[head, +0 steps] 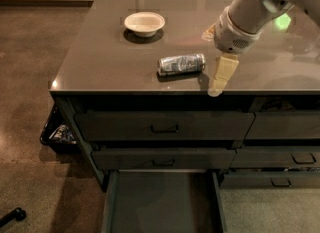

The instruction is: Place redbull can into bottom drawer

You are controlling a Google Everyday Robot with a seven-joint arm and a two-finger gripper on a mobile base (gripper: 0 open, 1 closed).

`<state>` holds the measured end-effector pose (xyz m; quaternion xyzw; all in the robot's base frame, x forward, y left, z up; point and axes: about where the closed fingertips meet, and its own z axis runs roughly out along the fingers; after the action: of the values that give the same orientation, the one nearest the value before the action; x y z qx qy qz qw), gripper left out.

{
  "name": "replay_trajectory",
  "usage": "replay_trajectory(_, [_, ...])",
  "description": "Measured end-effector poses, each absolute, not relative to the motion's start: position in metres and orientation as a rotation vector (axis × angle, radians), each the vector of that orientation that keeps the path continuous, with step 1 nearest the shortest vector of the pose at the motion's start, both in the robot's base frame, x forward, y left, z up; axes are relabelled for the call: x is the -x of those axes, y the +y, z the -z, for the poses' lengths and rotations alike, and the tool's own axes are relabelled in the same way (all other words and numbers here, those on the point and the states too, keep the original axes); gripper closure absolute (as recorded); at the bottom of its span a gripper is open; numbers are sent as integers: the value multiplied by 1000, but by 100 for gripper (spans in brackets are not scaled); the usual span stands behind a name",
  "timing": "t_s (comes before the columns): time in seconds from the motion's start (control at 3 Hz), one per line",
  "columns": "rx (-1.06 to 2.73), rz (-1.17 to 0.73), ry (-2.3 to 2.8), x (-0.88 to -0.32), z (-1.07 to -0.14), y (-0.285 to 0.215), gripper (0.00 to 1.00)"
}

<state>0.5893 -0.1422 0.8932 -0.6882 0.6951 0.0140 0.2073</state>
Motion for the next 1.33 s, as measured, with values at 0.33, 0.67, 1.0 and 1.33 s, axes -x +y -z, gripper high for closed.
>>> replay_trajectory(0.33, [1856,-62,1886,-615,-880,-155,0])
replay_trajectory(0.67, [1824,-98,1854,-630,-868,-162,0])
replay_trajectory(1.0, [1849,-151,1802,-650,-864,-148,0])
replay_trajectory(1.33, [1905,-198,1736,-672,-867,-121,0])
